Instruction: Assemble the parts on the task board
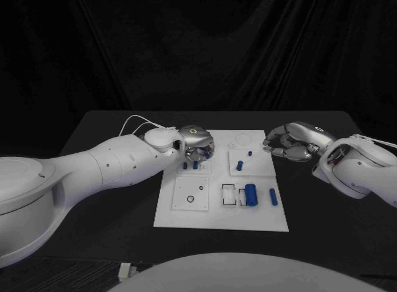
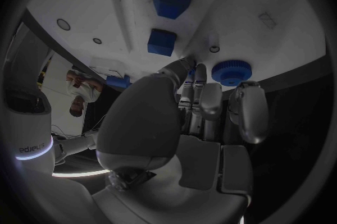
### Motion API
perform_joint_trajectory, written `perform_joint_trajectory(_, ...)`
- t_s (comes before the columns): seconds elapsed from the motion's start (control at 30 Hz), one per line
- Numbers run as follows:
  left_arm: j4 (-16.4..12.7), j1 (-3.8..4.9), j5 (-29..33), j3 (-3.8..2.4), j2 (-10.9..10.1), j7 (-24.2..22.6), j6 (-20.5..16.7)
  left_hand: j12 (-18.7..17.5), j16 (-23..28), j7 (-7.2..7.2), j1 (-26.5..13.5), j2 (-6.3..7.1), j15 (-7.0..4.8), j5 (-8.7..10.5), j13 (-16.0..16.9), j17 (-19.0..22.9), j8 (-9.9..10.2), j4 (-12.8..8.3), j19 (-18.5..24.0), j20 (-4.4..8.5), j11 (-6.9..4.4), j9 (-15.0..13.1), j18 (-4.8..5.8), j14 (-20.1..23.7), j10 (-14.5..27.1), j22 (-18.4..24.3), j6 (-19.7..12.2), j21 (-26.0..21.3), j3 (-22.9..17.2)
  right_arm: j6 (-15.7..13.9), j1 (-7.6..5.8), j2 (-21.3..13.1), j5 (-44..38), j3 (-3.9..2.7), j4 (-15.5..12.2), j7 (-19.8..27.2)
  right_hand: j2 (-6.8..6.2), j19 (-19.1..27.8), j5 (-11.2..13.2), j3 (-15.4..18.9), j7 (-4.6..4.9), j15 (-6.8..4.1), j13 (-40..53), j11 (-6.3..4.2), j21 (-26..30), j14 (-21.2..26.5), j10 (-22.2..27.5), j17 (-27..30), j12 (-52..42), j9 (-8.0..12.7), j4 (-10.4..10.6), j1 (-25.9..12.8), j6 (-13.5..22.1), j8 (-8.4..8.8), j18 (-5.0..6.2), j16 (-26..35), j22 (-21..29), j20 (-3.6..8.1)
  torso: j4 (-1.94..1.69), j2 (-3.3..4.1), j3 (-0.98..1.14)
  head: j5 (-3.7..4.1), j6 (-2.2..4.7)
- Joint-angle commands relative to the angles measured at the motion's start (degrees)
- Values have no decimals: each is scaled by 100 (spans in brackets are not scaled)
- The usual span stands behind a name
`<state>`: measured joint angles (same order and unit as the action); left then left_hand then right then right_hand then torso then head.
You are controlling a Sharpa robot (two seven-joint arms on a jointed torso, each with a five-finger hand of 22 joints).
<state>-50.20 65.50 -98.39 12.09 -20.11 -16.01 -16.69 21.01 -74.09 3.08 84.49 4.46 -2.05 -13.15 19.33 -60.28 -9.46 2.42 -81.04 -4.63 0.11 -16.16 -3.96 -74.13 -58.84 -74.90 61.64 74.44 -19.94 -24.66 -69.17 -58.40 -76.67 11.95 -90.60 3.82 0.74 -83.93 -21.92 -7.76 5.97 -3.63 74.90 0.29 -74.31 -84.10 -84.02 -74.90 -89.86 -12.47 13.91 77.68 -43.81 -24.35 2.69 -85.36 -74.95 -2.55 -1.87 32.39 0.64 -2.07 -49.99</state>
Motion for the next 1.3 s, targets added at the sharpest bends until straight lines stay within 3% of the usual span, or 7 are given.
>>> perform_joint_trajectory(0.03, -116, -12, -8, 0, -80, -138, -329, -21, 32, 13, 24, -51, -8, -25, -9, 28, -21, -41, -55, 13, 14, -61, 50, -3, -50, -1054, 46, 38, -1, -9, 13, -17, 4, -4, -13, -48, -15, -36, 3, -14, 0, 35, 1510, 28, 26, -451, -598, -886, -14, 7, 2, 4, -28, 6, 78, 17, -1046, -39, 0, -1, 1, 12, -1)
perform_joint_trajectory(0.2, -382, 98, -8, -1, -290, -112, -525, -92, 72, 36, 115, -27, 7, 68, -43, 82, 13, -149, -64, 22, 33, -46, 51, -14, -171, -1056, 68, 43, -61, -8, 14, -27, 4, -4, -11, -46, -15, -36, 3, -14, 0, 35, 1510, 28, 26, -451, -598, -886, -14, 7, 2, 4, -28, 6, 78, 17, -1046, -39, -2, -6, 1, 27, -1)
perform_joint_trajectory(0.43, -872, 449, -7, -1, -674, -2, -509, -167, 119, 48, 95, -9, 17, 153, -75, 151, 29, -164, -43, 23, 41, -37, 41, 1, -209, -1042, 106, -3, -105, 5, 19, -36, 4, -4, 0, -51, -15, -29, 7, -14, -1, 35, 1510, 28, 44, -450, -598, -883, -14, 6, 3, 3, -33, 5, 82, 20, -1040, -40, -6, -15, 2, 49, -1)
perform_joint_trajectory(0.63, -1197, 616, -7, 0, -933, 63, -348, -379, 204, 43, 23, 4, 16, 223, -181, 263, 74, -139, -6, 21, 42, -19, 28, 48, -173, -1022, 116, -77, -164, 22, 31, -7, 4, -4, 28, -57, -15, -29, 7, -14, -1, 35, 1510, 28, 44, -450, -598, -883, -14, 6, 3, 3, -33, 5, 82, 20, -1040, -40, 0, -6, 1, -2, -1)
perform_joint_trajectory(0.93, -1275, 659, -7, 1, -1074, 11, 39, -538, 285, 6, -27, 17, 8, 360, -260, 379, 142, -114, 45, 16, 19, 5, 10, 109, -188, -996, 66, -178, -191, 51, 42, 14, 4, -4, 41, -82, -15, -27, 10, -18, -3, 35, 1510, 27, 50, -450, -598, -881, -14, 7, 1, 7, -38, 6, 83, 21, -1039, -40, -4, -16, 12, -1, -1)
perform_joint_trajectory(1.13, -1185, 625, -7, 2, -1067, 26, 230, -679, 345, 19, -80, 29, 11, 464, -327, 461, 208, -77, 81, 12, 38, 28, -1, 166, -141, -980, 8, -247, -207, 76, 44, 39, 4, -4, 50, -97, -15, -23, 8, -24, -5, 34, 1510, 25, 61, -448, -598, -875, -14, 8, -5, 16, -38, 8, 85, 26, -1036, -40, -2, 1, -4, 2, -1)
perform_joint_trajectory(1.3, -1096, 573, -7, 3, -1028, 50, 327, -723, 372, 10, -91, 35, 11, 492, -347, 500, 230, -68, 99, 10, 37, 36, -7, 193, -127, -971, -11, -281, -213, 100, 45, 55, 4, -4, 59, -109, -15, -22, 7, -25, -5, 34, 1510, 25, 63, -448, -598, -874, -14, 8, -6, 17, -38, 8, 85, 27, -1035, -40, -2, 4, -1, -19, -1)
